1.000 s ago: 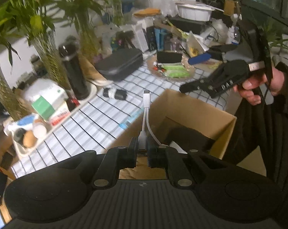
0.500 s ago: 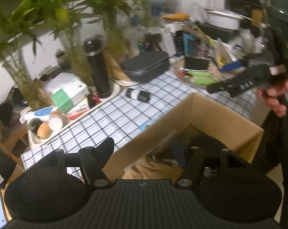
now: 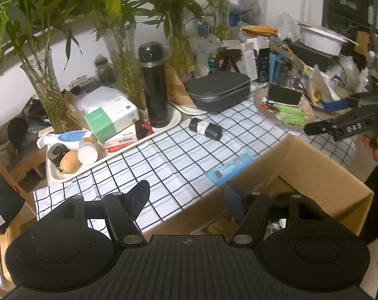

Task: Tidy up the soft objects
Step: 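Move the right gripper over the table toward the blue wipes pack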

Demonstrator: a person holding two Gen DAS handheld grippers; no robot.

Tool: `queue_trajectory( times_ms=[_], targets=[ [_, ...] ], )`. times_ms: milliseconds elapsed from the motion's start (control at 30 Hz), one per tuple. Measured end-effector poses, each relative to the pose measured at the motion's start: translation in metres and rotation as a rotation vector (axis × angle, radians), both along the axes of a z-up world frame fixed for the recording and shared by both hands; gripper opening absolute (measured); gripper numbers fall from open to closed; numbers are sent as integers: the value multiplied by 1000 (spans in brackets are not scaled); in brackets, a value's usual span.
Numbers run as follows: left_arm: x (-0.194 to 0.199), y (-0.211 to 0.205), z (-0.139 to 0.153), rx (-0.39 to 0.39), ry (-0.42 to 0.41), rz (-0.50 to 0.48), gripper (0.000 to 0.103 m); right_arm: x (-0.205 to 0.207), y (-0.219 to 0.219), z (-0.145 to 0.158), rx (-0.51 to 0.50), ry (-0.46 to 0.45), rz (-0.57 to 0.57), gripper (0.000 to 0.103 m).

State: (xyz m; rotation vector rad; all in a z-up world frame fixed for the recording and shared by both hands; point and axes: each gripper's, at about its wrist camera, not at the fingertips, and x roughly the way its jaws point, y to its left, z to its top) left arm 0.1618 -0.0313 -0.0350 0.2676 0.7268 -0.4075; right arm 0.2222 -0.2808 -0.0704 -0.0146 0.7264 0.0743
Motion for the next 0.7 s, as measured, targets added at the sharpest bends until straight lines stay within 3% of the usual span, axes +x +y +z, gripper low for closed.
queue_trajectory(
  times_ms=[300, 700],
  targets=[
    [28, 18, -2, -42, -6, 29, 65, 8, 4, -7, -28, 33, 14, 103],
    [71, 39, -6, -83, -18, -3, 65, 34, -3, -13, -23, 56, 13, 103]
  ],
)
